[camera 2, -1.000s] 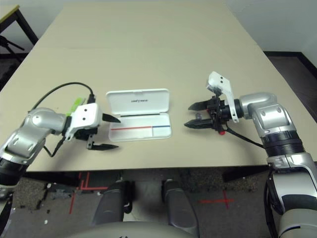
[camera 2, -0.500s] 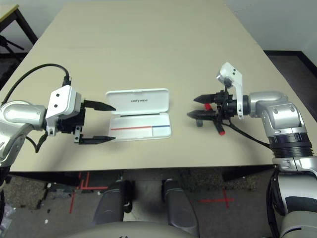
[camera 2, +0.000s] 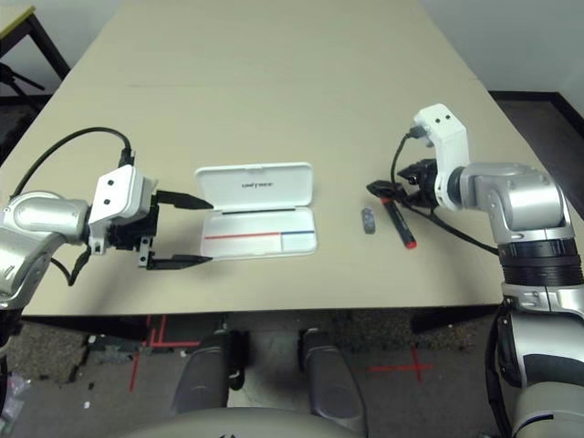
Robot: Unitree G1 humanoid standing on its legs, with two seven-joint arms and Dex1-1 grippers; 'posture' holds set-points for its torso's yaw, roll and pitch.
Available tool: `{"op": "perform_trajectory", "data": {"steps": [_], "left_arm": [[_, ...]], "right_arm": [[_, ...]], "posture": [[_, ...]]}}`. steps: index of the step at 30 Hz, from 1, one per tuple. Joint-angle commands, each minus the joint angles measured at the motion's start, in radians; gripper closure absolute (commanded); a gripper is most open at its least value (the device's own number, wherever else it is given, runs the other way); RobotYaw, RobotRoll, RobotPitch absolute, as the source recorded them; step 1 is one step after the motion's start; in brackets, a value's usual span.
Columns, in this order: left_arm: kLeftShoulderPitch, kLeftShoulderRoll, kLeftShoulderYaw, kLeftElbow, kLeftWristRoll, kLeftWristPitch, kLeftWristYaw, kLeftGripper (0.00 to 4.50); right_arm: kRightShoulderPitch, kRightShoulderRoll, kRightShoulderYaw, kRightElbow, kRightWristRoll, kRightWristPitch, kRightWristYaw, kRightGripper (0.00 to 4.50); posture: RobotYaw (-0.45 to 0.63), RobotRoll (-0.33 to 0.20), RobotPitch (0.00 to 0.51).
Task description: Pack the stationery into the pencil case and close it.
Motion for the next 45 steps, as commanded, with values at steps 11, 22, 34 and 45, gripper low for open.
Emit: {"op": "perform_trajectory", "data": {"steps": [11, 22, 34, 45], "left_arm": [[-0.024, 0.007, -0.022, -0.014, 0.011, 0.004, -0.003, 0.02], [-0.029, 0.012, -0.019, -0.022, 0.013, 0.011, 0.001, 0.00], [-0.025, 0.031, -0.015, -0.022, 0.015, 0.017, -0.002, 0.00], [-0.025, 0.047, -0.018, -0.024, 0.023, 0.025, -0.007, 0.00]], "right_arm": [[0.065, -0.012, 0.079, 0.067, -0.018, -0.023, -0.004, 0.00], [0.050, -0.010, 0.083, 0.121, -0.031, -0.043, -0.014, 2.22], [0.026, -0.132, 0.114, 0.031, -0.036, -0.134, 0.101, 4.02], [0.016, -0.329, 0.256, -0.097, -0.092, -0.518, 0.521, 4.02]], "posture": [[-0.05, 0.000, 0.146], [-0.04, 0.000, 0.145], [-0.04, 0.000, 0.144], [-0.05, 0.000, 0.146]]}}
